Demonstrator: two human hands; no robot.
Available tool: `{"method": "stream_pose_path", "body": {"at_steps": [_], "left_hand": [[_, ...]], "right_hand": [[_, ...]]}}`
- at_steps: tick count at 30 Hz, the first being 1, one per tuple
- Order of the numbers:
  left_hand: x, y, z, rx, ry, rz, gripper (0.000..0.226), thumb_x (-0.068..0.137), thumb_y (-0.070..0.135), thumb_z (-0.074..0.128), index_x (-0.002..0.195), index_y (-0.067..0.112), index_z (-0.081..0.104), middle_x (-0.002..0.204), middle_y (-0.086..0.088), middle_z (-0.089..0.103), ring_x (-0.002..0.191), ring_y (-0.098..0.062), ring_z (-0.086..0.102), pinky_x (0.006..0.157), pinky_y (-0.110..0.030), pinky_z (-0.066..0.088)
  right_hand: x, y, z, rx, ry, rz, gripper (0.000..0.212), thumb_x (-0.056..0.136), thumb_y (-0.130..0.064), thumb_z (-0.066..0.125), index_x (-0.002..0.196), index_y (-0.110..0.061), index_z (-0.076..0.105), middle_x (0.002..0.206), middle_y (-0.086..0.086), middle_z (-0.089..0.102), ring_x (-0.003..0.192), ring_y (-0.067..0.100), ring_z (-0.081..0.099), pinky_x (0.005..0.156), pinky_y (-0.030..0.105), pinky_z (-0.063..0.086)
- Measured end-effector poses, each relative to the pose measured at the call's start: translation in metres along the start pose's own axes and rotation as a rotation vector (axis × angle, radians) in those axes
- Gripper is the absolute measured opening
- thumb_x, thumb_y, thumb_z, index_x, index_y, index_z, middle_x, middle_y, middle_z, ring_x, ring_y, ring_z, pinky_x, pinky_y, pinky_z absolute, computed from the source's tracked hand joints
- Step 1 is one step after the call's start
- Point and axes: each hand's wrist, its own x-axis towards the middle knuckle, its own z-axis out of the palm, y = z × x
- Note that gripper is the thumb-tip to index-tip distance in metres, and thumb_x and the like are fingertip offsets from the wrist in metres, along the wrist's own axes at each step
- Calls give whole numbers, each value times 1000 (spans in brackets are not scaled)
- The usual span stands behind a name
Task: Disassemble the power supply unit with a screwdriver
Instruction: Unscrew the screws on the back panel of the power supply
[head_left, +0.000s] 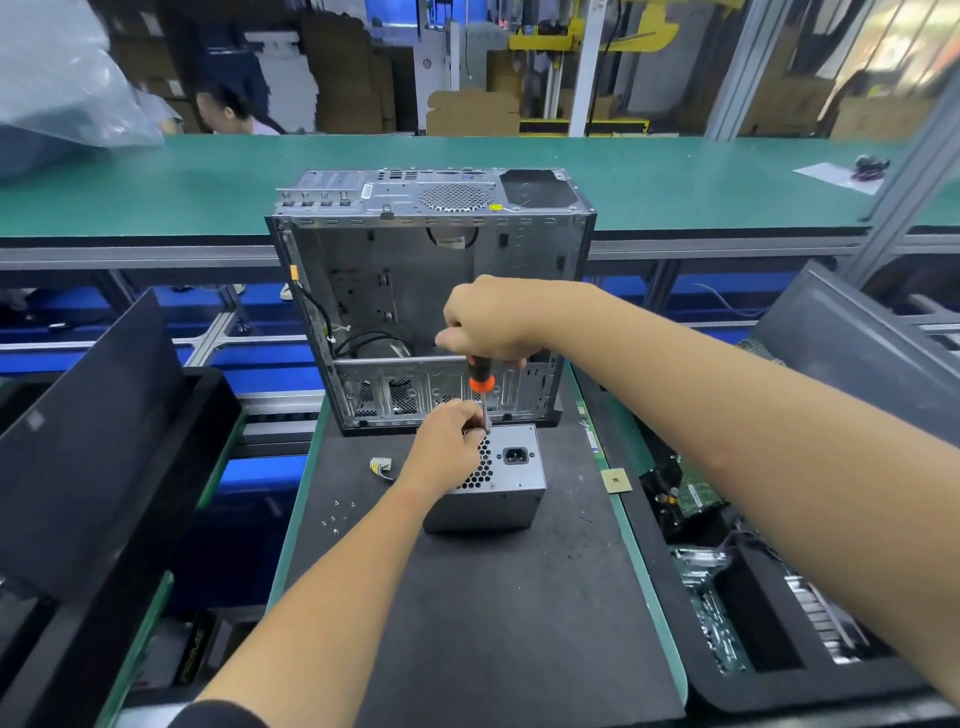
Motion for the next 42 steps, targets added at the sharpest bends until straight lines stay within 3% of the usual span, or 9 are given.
{"method": "stream_pose_path", "body": {"at_steps": [4,10,13,15,18,28,33,36,42], "left_hand": [[0,0,0,-10,3,-10,19,86,2,54,79,19,59,90,1,61,88,-16,55,82,-30,46],[-1,3,-1,1,6,-15,18,86,2,54,82,17,62,90,1,61,89,-16,55,84,-31,46],[-2,4,-2,4,13,-12,18,86,1,53,81,16,62,89,2,60,88,-16,54,84,-31,46],[-2,5,-2,5,13,-6,19,85,0,53,80,17,60,87,3,59,87,-15,53,83,-30,45],[-2,5,-2,7,8,-11,19,86,1,53,80,16,61,87,4,58,87,-15,53,82,-31,46],[-3,4,-1,14,11,-8,21,86,2,53,80,21,59,86,6,57,90,-16,53,82,-28,44],[-2,3,-1,26,7,2,21,87,1,52,81,19,59,86,7,57,88,-12,51,79,-25,40],[-2,0,1,38,13,5,21,87,2,51,82,20,59,85,8,56,88,-12,50,78,-24,40],[-2,-1,2,16,14,19,24,87,2,51,79,24,55,87,9,57,91,-13,51,82,-25,41]], "right_hand": [[-1,2,-7,62,-146,-132,21,95,-22,55,108,-17,39,70,2,66,61,18,66,66,37,51],[-7,10,-15,-26,-186,-169,36,78,-1,66,103,-17,45,83,-3,54,73,19,48,64,33,41],[-11,9,-9,-6,-136,-112,32,79,-25,70,94,-17,43,76,-1,62,68,20,62,62,36,48],[-12,6,-5,-16,-83,-23,33,87,-47,54,85,-18,40,62,2,61,53,24,67,56,34,47],[-6,3,0,-116,-14,4,20,100,-29,35,88,-13,39,80,13,58,64,33,66,56,38,48],[-19,19,-10,216,-106,-186,33,76,4,62,96,-18,47,89,-5,70,83,16,64,68,33,50],[-18,16,-4,33,-9,-52,20,97,-35,49,94,-15,45,83,5,59,62,22,63,58,36,46],[-12,14,-2,-196,22,4,23,105,-28,30,92,-13,41,76,2,43,60,16,46,49,33,28],[-16,12,-6,107,2,-202,21,88,-19,65,99,-20,48,79,-12,56,71,1,49,57,21,34]]}}
